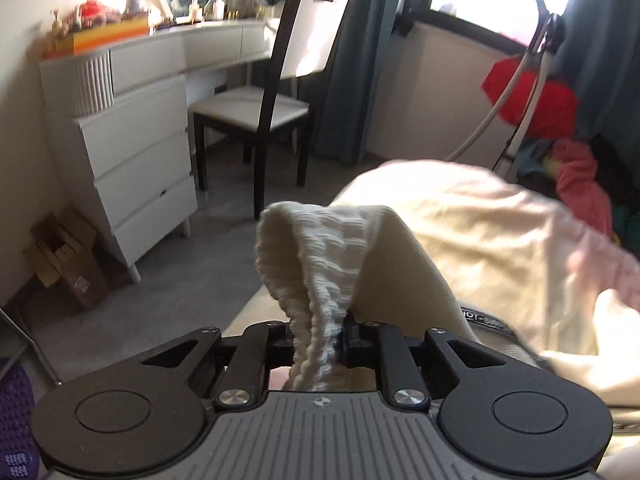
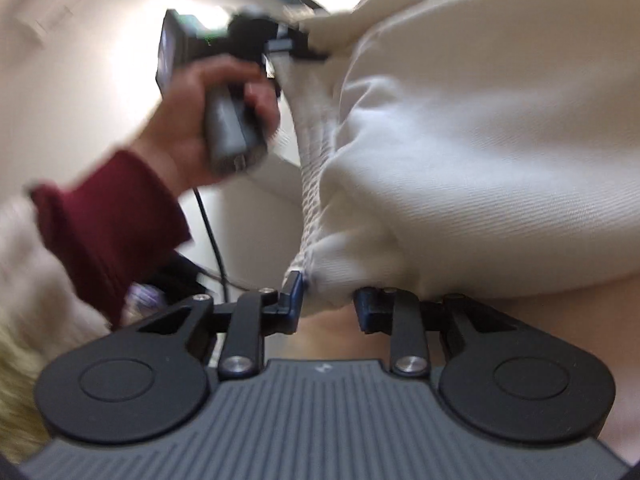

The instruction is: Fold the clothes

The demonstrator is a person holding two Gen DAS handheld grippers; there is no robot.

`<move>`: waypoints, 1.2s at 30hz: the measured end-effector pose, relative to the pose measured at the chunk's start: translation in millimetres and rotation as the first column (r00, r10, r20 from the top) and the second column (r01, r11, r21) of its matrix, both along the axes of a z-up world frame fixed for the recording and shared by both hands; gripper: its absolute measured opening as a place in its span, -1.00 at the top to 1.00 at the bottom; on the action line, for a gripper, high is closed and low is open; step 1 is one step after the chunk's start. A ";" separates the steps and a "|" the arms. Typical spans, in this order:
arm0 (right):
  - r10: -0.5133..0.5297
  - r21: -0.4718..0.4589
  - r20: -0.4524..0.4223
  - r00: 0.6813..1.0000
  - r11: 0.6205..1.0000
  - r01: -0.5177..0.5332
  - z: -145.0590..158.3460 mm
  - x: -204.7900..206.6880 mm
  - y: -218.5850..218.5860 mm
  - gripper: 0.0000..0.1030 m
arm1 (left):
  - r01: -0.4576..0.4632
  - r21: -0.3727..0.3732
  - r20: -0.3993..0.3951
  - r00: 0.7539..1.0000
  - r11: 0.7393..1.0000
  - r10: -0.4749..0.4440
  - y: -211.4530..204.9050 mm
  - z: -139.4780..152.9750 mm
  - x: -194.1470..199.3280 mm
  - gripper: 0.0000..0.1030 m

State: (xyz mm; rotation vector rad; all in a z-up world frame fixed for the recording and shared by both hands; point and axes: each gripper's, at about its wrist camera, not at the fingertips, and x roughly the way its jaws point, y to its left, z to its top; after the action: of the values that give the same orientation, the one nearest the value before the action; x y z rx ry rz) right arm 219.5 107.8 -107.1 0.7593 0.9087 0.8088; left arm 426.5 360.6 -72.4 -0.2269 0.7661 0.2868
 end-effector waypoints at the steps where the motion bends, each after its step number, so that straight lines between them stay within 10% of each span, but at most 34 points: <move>1: 0.018 -0.012 0.006 1.000 1.000 -0.018 -5.8 3.2 1.7 0.42 | 0.008 0.007 0.005 1.000 1.000 -0.008 0.9 -11.6 2.4 0.52; 5: 0.077 -0.057 0.089 0.993 0.996 -0.072 2.7 2.9 1.1 0.40 | 0.020 -0.015 0.029 0.999 1.000 -0.019 10.2 -20.0 -6.1 0.25; 10: 0.159 -0.132 0.099 0.982 0.981 -0.145 27.8 -1.5 -13.0 0.10 | -0.029 0.066 -0.002 1.000 0.997 0.029 9.9 8.8 -42.1 -0.59; 13: 0.157 -0.161 0.145 0.977 0.978 -0.133 44.4 -24.1 -39.5 -0.41 | -0.044 0.058 0.039 0.998 0.997 0.041 1.1 34.3 -85.9 -0.64; 23: -0.003 -0.335 0.368 0.930 0.932 0.135 116.9 -96.7 -180.7 -0.41 | -0.088 -0.292 0.105 0.987 0.952 0.124 -71.8 64.6 -264.5 -0.71; 26: -0.098 -0.345 0.390 0.916 0.906 0.244 119.9 -113.1 -234.3 -0.41 | -0.108 -0.513 0.060 0.985 0.851 0.161 -95.9 41.1 -309.3 -0.72; 30: -0.270 -0.332 0.343 0.900 0.861 0.385 111.7 -123.0 -309.3 -0.41 | -0.213 -0.800 -0.113 0.972 0.561 0.208 -107.2 -15.7 -337.8 -0.73; 32: -0.368 -0.300 0.297 0.881 0.840 0.451 102.0 -119.8 -338.6 -0.41 | -0.267 -0.840 -0.156 0.952 0.473 0.262 -105.6 -32.0 -343.3 -0.72; 36: -0.548 -0.215 0.167 0.820 0.791 0.573 87.7 -116.3 -391.7 -0.41 | -0.332 -0.844 -0.147 0.899 0.422 0.413 -98.3 -38.2 -344.6 -0.70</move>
State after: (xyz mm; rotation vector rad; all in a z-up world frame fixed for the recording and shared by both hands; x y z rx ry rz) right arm 103.2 -283.9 -19.4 0.7015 0.6280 0.1868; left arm 81.9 262.3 -110.7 -1.3982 0.7117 0.2939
